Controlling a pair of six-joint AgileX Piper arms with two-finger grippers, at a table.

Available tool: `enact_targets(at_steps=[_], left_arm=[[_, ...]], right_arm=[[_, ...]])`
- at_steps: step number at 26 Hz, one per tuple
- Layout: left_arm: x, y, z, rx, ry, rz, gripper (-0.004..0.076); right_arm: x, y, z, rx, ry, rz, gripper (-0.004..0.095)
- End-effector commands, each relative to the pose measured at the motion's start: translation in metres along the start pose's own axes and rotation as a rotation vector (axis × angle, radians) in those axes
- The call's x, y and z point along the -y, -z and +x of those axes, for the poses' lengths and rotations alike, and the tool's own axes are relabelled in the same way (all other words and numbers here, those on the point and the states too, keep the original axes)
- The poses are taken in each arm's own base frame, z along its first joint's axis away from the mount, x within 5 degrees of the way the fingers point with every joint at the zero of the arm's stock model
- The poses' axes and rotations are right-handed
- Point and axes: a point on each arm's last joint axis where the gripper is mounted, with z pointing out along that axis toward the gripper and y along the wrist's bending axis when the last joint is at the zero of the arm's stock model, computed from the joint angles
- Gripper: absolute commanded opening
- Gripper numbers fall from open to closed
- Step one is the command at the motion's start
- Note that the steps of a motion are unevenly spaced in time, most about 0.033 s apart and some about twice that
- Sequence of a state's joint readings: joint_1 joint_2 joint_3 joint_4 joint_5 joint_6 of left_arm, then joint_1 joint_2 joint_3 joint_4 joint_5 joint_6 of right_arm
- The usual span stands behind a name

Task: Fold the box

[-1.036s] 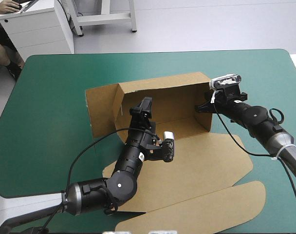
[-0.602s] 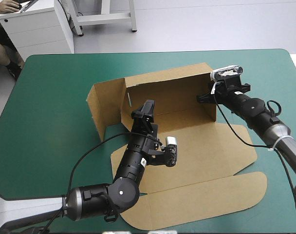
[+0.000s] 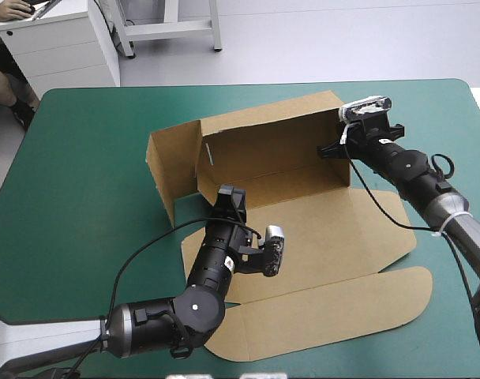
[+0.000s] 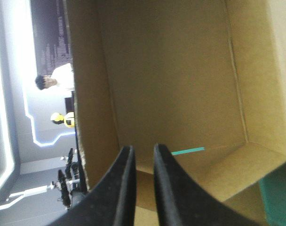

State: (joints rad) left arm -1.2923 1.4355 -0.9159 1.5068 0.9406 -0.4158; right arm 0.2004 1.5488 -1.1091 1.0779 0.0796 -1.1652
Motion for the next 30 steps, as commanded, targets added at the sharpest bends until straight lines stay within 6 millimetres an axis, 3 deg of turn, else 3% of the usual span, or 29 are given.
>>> enact_targets(at_steps=[1,3,5,8,10,12,17,23,27,30], left_arm=[[-0.035,0.011,0.002,0.034,0.054,0.028,0.0014],[-0.054,0.008,0.007,0.047,0.162,0.137,0.0014],[-0.094,-0.001,0.027,0.009,0.312,0.223,0.0014],[-0.16,-0.011,0.08,-0.089,0.59,0.159,0.0013],[-0.19,-0.011,0.114,-0.085,0.894,0.163,0.0013],[-0.208,-0.013,0.157,-0.109,1.165,0.136,0.0013],[-0.202,-0.014,0.23,-0.22,1.547,0.13,0.0013],[-0.172,-0.002,0.316,-0.316,1.955,0.043,0.0013],[-0.141,0.006,0.351,-0.376,2.141,-0.012,0.0013],[-0.111,0.004,0.366,-0.414,2.282,-0.029,0.0013]], right_arm=[[0.004,0.015,-0.024,0.086,-0.002,0.025,-0.0019],[0.004,0.015,-0.024,0.085,-0.001,0.021,-0.0019],[0.003,0.015,-0.024,0.083,0.001,0.018,-0.0019],[0.003,0.014,-0.023,0.078,0.024,0.015,-0.0019],[0.003,0.014,-0.023,0.075,0.034,0.012,-0.0019],[0.002,0.014,-0.023,0.073,0.034,0.008,-0.0019],[0.001,0.014,-0.022,0.069,0.034,-0.002,-0.0019],[0.0,0.014,-0.022,0.062,0.04,-0.016,-0.0019],[0.0,0.014,-0.022,0.06,0.038,-0.02,-0.002],[0.0,0.014,-0.022,0.06,0.038,-0.02,-0.002]])
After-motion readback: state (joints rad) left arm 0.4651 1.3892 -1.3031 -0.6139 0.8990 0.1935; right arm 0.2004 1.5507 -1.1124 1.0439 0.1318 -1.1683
